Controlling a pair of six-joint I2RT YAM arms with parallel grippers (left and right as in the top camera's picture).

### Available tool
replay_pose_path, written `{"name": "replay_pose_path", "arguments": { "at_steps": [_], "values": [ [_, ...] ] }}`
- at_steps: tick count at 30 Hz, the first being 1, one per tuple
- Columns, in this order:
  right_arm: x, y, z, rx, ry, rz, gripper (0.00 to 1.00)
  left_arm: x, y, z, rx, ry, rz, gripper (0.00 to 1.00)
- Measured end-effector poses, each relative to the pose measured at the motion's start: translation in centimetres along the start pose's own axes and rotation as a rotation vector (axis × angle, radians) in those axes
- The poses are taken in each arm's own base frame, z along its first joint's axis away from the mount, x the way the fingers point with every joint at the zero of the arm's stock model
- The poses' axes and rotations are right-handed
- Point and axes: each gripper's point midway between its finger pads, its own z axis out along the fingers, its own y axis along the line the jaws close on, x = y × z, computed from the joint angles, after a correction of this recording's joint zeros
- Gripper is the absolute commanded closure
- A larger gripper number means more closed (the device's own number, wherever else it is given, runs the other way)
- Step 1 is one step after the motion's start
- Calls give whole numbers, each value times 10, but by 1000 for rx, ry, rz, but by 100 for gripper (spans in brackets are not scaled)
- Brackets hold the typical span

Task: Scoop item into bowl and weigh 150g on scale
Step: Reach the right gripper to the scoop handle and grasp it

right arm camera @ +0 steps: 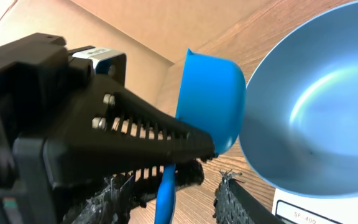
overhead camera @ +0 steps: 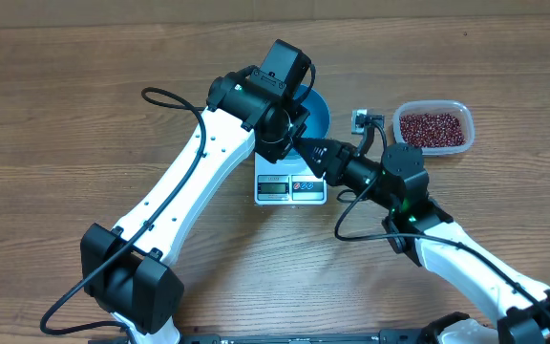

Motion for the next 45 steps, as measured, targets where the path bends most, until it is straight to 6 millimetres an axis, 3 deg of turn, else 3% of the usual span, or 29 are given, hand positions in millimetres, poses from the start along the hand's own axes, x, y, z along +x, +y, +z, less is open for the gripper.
{"name": "replay_pose_path", "arguments": {
  "at_steps": [11,20,25,30,31,32,35,36,37,45],
  "values": [
    [2,0,8,-13,29,22,67,-2,0,0,-1,-9,-13,96],
    [2,6,9,-32,37,31,89,-2,0,0,-1,-8,-35,96],
    [3,4,9,-26,43,51,96,-1,0,0,0,-6,-45,96],
    [4,3,9,-22,48,59,96,-1,0,0,-1,-4,-49,96],
    [5,3,9,-23,49,60,96,-1,1,0,-2,-4,-49,92],
    [5,3,9,-23,49,59,96,-1,1,0,-3,-4,-49,80],
    [5,3,9,-26,53,59,96,-1,1,0,-4,-4,-50,22],
    [7,4,9,-31,61,60,96,-1,-1,0,2,-3,-46,8],
    [8,5,9,-33,68,61,96,-1,-2,0,8,-4,-40,0],
    [10,6,8,-41,82,59,96,6,-4,0,22,33,167,0]
  ]
}}
